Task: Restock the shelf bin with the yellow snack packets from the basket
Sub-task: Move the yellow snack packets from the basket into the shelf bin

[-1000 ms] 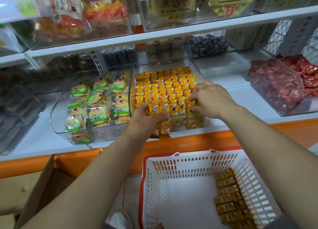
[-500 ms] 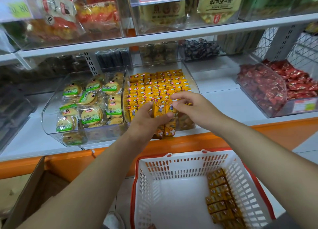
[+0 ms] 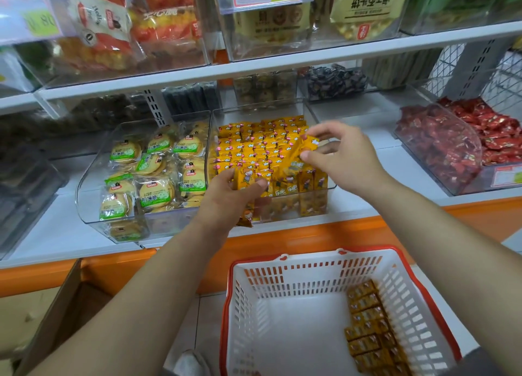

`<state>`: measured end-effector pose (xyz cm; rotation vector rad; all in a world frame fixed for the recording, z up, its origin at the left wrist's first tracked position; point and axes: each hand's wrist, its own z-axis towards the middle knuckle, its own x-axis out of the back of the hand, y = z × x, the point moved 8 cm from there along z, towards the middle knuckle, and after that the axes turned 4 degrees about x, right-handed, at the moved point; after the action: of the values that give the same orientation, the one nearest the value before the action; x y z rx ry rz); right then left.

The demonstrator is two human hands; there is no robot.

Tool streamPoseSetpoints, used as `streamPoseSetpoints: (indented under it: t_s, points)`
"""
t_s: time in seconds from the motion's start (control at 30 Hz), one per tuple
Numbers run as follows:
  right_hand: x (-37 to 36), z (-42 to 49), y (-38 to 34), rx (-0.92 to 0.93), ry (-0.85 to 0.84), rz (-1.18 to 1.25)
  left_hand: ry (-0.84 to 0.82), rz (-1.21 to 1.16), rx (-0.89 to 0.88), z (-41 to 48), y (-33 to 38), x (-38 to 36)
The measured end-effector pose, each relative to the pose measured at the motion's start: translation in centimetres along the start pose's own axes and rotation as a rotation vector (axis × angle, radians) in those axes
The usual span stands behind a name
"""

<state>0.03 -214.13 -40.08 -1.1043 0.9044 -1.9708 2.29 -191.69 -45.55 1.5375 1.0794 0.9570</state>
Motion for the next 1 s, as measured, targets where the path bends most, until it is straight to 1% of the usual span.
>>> streamPoseSetpoints:
  t_s: [0.17,0.23,0.4,0.5,0.6,0.77,1.0]
  points:
    - [-3.5,0.6,1.0,0.105,-0.242,-0.485,0.008,0.037,0.048,-0.2,0.0,-0.1]
    - [-4.3,0.8,1.2,0.102,-0.288,-0.577,0.013,0.038,0.046,-0.2,0.0,0.0]
    - [-5.1,1.3,1.6,0.039,-0.365,-0.686,0.011,0.036,0.092,0.0,-0.6,0.2]
    - [-6.0,1.3,1.8,0.017,-0.452,-0.737,-0.010,0.040,0.124,-0.1,-0.9,0.1]
    - [-6.6,1.2,1.8,0.003,-0.510,-0.734,-0.049,0.007,0.153,-0.2,-1.0,-0.1]
    - [-6.6,0.7,1.8,-0.003,-0.539,-0.686,-0.086,-0.066,0.174,-0.6,-0.8,-0.1]
    - [-7.1,-0.2,2.3,0.011,-0.543,-0.750,-0.084,-0.099,0.161,-1.5,-0.2,-0.4]
